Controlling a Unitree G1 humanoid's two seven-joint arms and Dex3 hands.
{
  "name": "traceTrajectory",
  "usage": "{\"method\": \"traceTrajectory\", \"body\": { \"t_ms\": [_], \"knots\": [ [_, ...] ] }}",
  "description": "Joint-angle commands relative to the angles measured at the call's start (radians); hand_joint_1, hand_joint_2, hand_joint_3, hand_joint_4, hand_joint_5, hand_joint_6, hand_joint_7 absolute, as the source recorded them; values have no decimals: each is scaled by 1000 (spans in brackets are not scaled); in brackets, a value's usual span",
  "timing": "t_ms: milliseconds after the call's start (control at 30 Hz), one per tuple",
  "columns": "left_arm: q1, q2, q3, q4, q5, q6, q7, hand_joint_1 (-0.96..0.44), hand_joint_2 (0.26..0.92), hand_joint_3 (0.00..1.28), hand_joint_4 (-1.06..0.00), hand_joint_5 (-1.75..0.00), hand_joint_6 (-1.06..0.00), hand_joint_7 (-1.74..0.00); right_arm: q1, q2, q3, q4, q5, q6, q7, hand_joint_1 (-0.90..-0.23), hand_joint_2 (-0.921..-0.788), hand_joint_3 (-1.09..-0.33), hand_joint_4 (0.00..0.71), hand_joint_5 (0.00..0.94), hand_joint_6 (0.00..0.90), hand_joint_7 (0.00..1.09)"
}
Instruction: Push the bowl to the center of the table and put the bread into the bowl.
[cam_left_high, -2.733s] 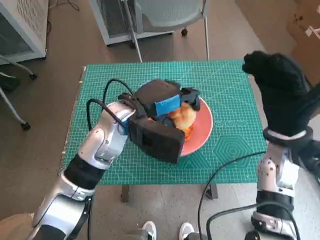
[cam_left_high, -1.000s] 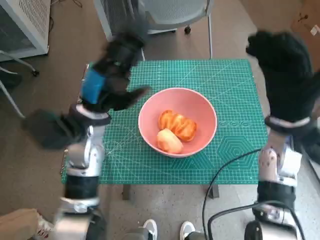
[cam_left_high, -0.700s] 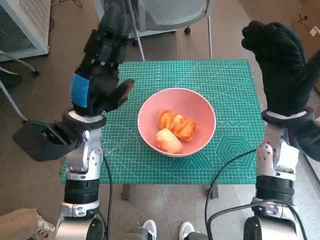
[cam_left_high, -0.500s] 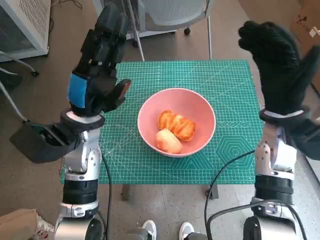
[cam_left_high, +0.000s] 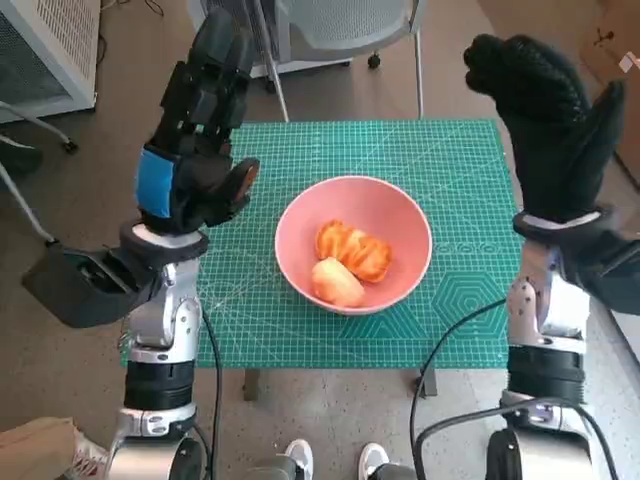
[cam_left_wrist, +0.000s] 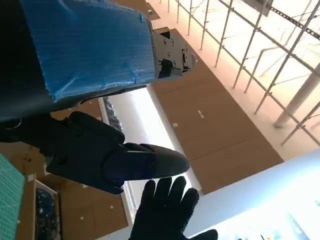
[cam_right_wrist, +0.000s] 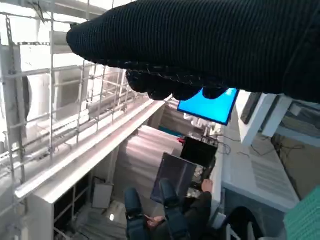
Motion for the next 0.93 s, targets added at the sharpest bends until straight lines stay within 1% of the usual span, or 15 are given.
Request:
{"method": "traceTrajectory", "body": {
  "t_ms": [33, 400, 667, 933],
  "knots": [
    [8, 3, -5, -25, 11, 11, 11, -655, 921, 397, 1, 1, -131, -4, -4, -6, 7, 11, -13, 1, -9, -690, -921, -692, 268, 0, 372, 3],
    [12, 2, -16, -53, 30, 27, 34, -626, 921, 387, 1, 1, -132, -8, -20, -2, 13, 20, -27, 0, -21, -673, -921, -715, 261, 0, 372, 3],
    [18, 3, -26, -59, 46, 27, 44, -639, 921, 385, 1, 1, -133, -11, -23, -1, 18, 25, -32, -3, -26, -673, -921, -718, 252, 0, 371, 2],
    [18, 4, -25, -59, 45, 25, 37, -638, 921, 387, 1, 1, -133, -15, -27, 0, 23, 43, -32, -14, -26, -673, -921, -724, 249, 0, 362, 0]
  ]
}}
